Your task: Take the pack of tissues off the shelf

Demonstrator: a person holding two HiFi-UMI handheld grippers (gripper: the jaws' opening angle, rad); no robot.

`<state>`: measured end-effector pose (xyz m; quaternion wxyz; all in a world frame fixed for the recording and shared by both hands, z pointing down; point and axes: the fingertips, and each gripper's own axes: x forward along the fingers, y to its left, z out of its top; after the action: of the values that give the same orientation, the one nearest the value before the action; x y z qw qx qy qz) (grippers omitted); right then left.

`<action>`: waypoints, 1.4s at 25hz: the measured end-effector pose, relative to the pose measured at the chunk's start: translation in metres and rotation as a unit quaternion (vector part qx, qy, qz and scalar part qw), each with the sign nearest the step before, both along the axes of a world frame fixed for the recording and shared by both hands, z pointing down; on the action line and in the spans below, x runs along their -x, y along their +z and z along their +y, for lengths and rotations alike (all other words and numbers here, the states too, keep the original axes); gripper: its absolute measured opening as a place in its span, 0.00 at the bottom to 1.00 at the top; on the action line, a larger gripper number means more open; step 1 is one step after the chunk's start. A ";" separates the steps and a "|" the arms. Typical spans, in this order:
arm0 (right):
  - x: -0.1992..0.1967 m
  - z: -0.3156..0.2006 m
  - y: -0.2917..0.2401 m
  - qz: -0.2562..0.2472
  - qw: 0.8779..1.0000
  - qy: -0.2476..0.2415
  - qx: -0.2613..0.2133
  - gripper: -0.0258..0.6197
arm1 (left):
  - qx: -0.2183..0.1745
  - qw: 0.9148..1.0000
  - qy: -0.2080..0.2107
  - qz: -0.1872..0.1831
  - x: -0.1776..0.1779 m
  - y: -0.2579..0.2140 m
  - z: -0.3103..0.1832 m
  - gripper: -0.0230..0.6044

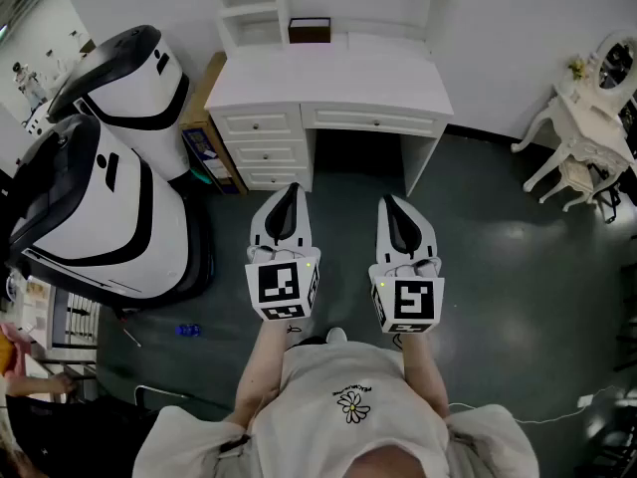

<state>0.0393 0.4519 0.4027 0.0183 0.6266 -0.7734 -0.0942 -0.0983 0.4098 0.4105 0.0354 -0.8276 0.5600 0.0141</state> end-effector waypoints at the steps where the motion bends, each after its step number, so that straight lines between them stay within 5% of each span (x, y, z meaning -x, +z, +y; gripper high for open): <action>1: -0.001 -0.001 0.000 -0.001 1.000 0.000 0.000 0.04 | 0.000 1.000 0.000 -0.001 -0.001 0.000 -0.001 0.04; 20: -0.006 -0.019 0.013 -0.034 0.999 -0.002 0.020 0.04 | 0.008 1.000 -0.009 0.015 0.011 0.010 -0.018 0.04; 27: -0.006 -0.057 0.011 -0.040 0.999 -0.023 0.012 0.04 | -0.010 1.000 -0.026 0.002 0.022 0.001 -0.071 0.04; 35: -0.015 -0.155 0.001 -0.010 0.999 -0.009 -0.029 0.04 | -0.050 0.999 0.014 0.015 -0.006 -0.016 -0.179 0.04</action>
<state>0.0544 0.2974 0.4039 -0.0082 0.6209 -0.7760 -0.1108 -0.0919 0.2305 0.3943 0.0685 -0.8325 0.5471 0.0553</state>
